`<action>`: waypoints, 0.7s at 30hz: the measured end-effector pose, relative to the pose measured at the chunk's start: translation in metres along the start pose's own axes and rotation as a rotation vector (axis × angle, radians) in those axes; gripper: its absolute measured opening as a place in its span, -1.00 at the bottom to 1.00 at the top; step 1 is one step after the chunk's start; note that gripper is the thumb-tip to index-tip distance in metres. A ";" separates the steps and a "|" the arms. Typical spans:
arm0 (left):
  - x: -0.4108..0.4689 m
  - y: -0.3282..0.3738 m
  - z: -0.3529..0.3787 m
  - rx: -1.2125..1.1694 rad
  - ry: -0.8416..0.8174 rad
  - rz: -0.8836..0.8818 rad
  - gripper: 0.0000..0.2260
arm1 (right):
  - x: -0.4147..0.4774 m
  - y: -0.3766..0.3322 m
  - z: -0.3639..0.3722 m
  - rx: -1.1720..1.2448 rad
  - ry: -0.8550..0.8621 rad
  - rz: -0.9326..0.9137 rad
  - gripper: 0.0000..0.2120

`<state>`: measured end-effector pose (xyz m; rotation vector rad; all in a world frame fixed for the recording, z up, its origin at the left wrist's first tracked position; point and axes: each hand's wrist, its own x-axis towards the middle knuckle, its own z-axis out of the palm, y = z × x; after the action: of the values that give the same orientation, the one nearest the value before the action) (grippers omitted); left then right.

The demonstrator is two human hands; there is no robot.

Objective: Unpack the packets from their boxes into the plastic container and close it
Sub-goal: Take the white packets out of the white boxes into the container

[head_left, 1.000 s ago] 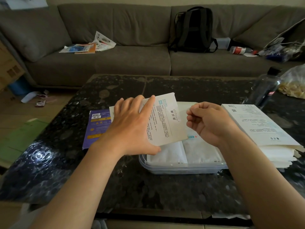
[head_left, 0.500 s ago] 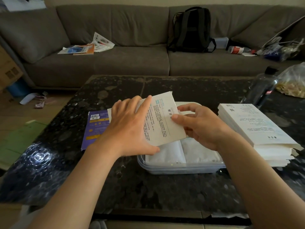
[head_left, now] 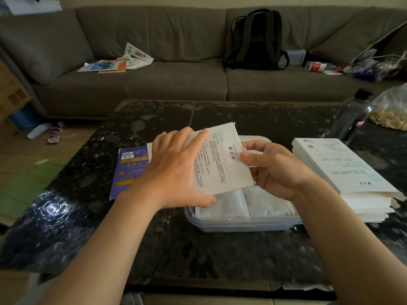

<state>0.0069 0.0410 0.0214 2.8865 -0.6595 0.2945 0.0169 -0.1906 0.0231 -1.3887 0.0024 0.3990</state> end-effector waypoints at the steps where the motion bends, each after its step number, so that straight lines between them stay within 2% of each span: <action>1: 0.000 0.000 0.000 -0.002 0.001 0.000 0.17 | 0.000 0.000 -0.001 0.006 -0.002 0.001 -0.77; 9: -0.003 -0.006 -0.003 -0.062 0.046 0.008 0.14 | 0.004 -0.001 -0.006 -0.015 0.100 -0.020 -0.77; 12: -0.003 -0.009 -0.001 -0.064 0.042 0.004 0.16 | 0.008 0.003 -0.004 -0.288 0.239 -0.067 -0.79; 16: -0.004 -0.007 -0.001 -0.065 0.024 0.005 0.18 | 0.010 0.007 0.000 -0.825 0.465 -0.275 -0.81; 18: -0.004 -0.005 0.000 -0.064 0.013 0.007 0.18 | 0.009 0.008 0.001 -0.926 0.439 -0.358 -0.85; 21: -0.004 -0.004 0.001 -0.057 0.015 0.008 0.18 | 0.008 0.008 0.001 -0.923 0.356 -0.351 -0.90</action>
<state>0.0056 0.0454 0.0190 2.8254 -0.6657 0.2940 0.0219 -0.1862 0.0135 -2.3069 -0.1483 -0.1906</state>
